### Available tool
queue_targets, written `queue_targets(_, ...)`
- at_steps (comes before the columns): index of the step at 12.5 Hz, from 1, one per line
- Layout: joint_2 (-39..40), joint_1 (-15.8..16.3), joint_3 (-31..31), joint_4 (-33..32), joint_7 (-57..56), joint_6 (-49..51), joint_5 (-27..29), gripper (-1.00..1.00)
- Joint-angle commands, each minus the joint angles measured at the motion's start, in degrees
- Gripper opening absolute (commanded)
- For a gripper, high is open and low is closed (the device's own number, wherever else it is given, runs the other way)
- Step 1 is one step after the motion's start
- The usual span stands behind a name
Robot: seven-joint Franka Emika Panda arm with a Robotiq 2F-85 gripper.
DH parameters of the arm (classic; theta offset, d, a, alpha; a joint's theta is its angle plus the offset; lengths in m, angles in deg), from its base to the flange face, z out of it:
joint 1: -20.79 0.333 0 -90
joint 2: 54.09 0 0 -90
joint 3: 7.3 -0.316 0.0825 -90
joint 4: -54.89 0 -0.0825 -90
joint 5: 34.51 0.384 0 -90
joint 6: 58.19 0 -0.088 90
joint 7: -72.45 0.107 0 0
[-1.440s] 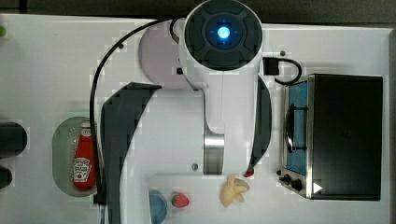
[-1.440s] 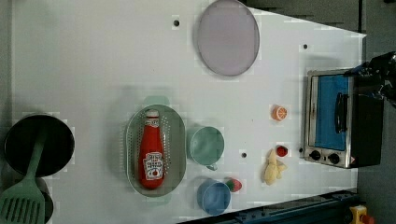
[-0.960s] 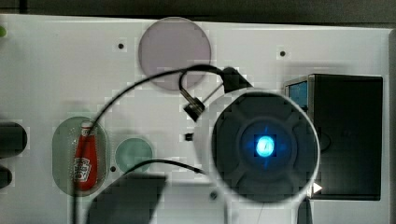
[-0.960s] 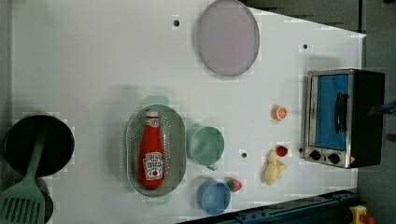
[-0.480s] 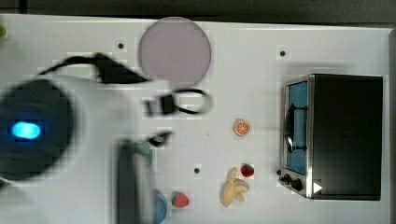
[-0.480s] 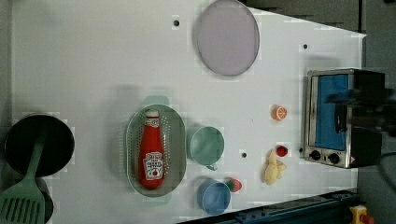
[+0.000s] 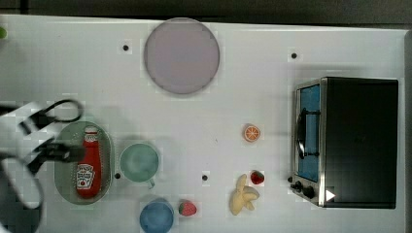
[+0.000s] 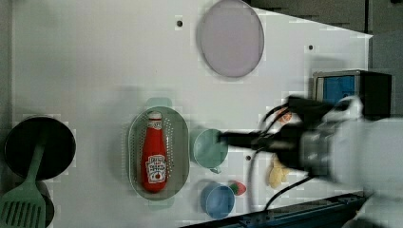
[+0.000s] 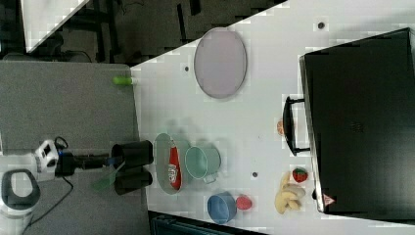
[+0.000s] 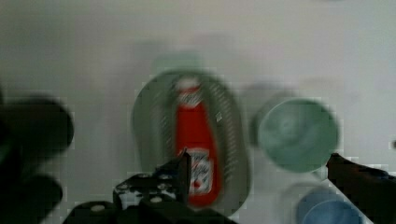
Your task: Pick ketchup from strainer and place it on the table
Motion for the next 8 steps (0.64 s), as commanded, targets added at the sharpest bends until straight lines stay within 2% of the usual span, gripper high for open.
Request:
queue_targets(1, 1.91, -0.79, -3.91, -1.25, -0.07, -2.14, -0.62, 1.00)
queue_targets(4, 6.75, 0.14, -6.05, -5.89, 6.03, -9.63, -3.10, 1.00)
queue_targets(8, 13.64, 1.86, -6.14, -12.14, 12.29, -22.32, -9.89, 1.00)
